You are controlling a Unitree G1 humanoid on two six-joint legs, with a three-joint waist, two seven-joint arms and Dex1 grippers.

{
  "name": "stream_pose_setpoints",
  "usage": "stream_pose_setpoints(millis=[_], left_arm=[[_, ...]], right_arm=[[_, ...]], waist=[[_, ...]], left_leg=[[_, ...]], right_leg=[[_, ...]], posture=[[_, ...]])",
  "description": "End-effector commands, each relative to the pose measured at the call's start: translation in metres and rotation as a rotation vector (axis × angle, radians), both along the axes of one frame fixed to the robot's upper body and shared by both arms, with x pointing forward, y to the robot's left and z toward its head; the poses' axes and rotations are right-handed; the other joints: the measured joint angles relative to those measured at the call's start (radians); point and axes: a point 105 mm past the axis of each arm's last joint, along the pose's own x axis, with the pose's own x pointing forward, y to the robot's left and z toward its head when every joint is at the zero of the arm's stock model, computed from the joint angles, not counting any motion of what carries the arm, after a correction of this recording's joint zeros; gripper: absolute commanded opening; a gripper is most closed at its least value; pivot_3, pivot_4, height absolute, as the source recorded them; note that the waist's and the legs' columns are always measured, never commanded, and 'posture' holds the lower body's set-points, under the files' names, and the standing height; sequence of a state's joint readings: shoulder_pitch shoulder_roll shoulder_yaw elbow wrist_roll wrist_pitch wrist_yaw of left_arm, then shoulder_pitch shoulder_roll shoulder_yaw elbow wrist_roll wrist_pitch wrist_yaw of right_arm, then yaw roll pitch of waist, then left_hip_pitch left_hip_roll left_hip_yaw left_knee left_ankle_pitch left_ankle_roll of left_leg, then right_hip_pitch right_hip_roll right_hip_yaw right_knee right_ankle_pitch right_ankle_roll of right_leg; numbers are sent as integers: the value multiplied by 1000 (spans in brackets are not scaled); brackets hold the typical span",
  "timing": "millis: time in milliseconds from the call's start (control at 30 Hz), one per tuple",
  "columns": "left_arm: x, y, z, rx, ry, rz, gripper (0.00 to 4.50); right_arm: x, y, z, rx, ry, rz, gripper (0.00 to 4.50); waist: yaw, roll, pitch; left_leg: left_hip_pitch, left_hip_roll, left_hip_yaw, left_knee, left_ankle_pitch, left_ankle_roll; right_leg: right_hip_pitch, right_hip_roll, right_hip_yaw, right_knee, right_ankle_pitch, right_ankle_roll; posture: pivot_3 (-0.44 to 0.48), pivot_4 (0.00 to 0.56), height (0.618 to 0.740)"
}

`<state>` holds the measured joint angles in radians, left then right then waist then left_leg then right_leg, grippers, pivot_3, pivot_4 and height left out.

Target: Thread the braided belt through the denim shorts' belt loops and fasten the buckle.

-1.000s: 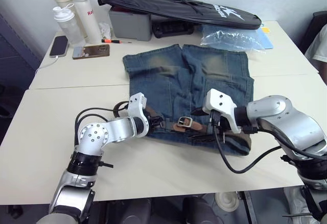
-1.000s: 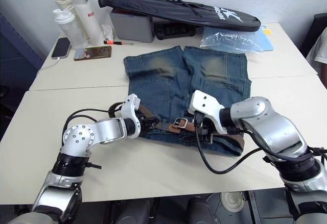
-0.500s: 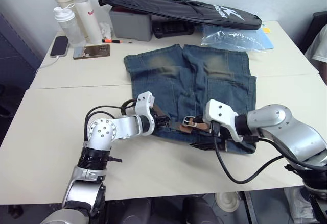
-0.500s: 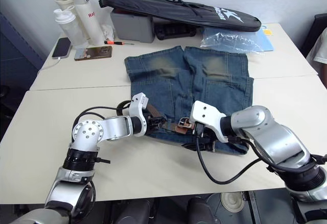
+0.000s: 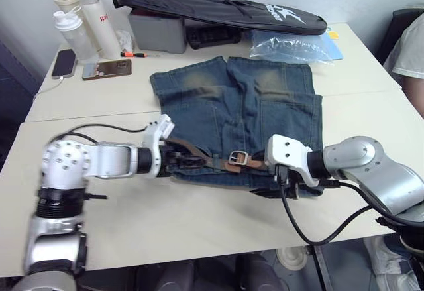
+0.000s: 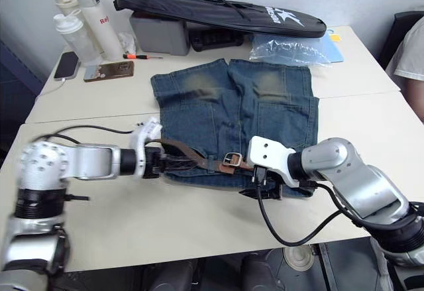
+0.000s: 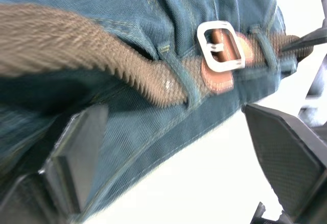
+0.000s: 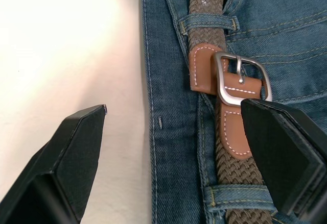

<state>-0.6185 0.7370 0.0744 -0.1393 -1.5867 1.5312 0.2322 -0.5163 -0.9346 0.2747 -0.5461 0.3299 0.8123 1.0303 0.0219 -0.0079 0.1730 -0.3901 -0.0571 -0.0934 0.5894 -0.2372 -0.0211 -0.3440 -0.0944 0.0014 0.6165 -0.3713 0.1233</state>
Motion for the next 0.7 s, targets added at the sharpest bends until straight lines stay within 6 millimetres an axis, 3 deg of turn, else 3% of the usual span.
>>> stream_pose_setpoints(millis=[33,167,333,467,633,700], left_arm=[[-23,0,25,37,-65,-179,4491],[-36,-5,43,49,-145,-316,4491],[-26,6,46,149,-251,-350,4491],[-13,15,47,194,-297,-347,4500],[-9,15,45,205,-306,-378,4500],[-8,15,44,211,-309,-381,4500]], right_arm=[[-5,7,6,-21,-67,50,4500],[-3,13,-6,-69,-146,90,4500],[0,16,-14,-92,-202,115,4500],[3,19,-17,-88,-230,120,3285],[9,21,-18,-88,-256,122,949],[10,22,-21,-90,-257,124,949]], waist=[[0,0,0],[3,0,0],[0,0,0],[-1,0,0],[-1,0,0],[-1,0,0]], left_leg=[[0,0,0,-1,0,0],[0,0,0,-1,0,0],[-1,1,3,-3,0,0],[0,2,4,-6,0,0],[0,2,4,-6,0,0],[0,3,3,-6,0,1]], right_leg=[[0,0,0,-1,0,0],[1,-1,2,-3,-1,-2],[1,-1,2,-8,-3,-6],[0,0,2,-8,-4,-7],[0,0,4,-8,-4,-7],[0,0,4,-6,-4,-7]], posture=[[0,150,738],[0,150,738],[0,150,738],[0,150,738],[0,150,738],[0,150,738]])
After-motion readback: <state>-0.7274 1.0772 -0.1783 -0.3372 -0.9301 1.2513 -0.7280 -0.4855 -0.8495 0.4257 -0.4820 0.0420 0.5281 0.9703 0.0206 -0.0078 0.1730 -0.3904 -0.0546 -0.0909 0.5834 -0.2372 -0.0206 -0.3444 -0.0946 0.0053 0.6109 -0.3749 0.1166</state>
